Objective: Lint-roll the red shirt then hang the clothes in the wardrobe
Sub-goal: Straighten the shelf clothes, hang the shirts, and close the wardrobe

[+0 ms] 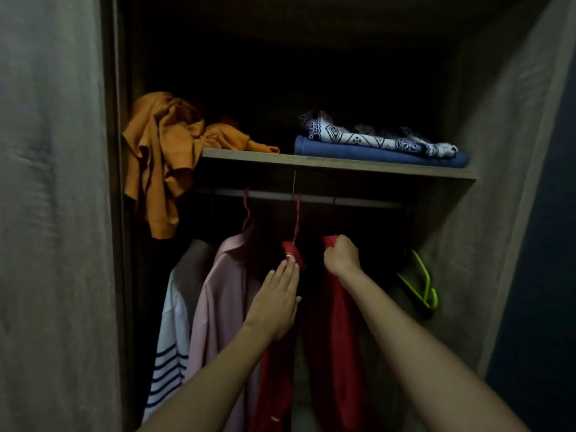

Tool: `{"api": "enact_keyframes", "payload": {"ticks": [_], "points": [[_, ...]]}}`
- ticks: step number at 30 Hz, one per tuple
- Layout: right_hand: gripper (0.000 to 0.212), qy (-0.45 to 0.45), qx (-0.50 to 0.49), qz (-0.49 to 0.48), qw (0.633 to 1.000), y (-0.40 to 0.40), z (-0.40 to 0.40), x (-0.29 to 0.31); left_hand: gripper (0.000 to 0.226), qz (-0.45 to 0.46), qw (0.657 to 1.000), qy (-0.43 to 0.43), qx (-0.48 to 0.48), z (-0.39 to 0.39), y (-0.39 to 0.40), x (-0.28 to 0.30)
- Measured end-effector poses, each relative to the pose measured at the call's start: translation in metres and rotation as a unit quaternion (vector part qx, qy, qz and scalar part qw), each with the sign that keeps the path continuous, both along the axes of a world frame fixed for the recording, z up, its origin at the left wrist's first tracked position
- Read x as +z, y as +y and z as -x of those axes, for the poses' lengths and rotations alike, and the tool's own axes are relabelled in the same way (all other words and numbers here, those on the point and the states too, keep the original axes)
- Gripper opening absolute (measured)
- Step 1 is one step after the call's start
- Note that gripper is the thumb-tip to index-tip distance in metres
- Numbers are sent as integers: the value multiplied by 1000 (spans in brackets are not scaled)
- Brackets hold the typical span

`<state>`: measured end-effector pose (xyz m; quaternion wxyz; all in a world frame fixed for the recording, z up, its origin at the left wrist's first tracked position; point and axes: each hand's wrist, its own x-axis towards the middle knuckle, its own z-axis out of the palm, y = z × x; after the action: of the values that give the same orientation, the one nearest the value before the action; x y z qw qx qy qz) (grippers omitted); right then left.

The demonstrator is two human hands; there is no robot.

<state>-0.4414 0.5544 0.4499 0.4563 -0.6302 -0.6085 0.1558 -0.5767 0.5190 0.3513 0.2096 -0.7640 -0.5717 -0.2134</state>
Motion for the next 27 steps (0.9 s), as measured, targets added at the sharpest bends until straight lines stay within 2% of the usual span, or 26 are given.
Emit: {"api": "enact_keyframes", "payload": {"ticks": [7, 12, 16, 21, 24, 27], "points": [[28, -33, 17, 31, 999, 28, 13, 6, 61, 21, 998, -47, -36, 4, 7, -7], [28, -53, 20, 34, 998, 33, 18, -3, 84, 33, 998, -41, -46, 7, 9, -8], [29, -63, 3, 11, 998, 32, 15, -12, 91, 53, 997, -42, -41, 7, 5, -4], [82, -162, 30, -70, 984, -4, 12, -65, 91, 57, 997, -36, -21, 10, -1, -3], [94, -212, 34, -75, 974, -29, 10, -100, 94, 68, 997, -40, -21, 11, -3, -6], [96, -216, 46, -94, 971, -40, 8, -117, 95, 69, 996, -50, -23, 12, -7, -10]]}}
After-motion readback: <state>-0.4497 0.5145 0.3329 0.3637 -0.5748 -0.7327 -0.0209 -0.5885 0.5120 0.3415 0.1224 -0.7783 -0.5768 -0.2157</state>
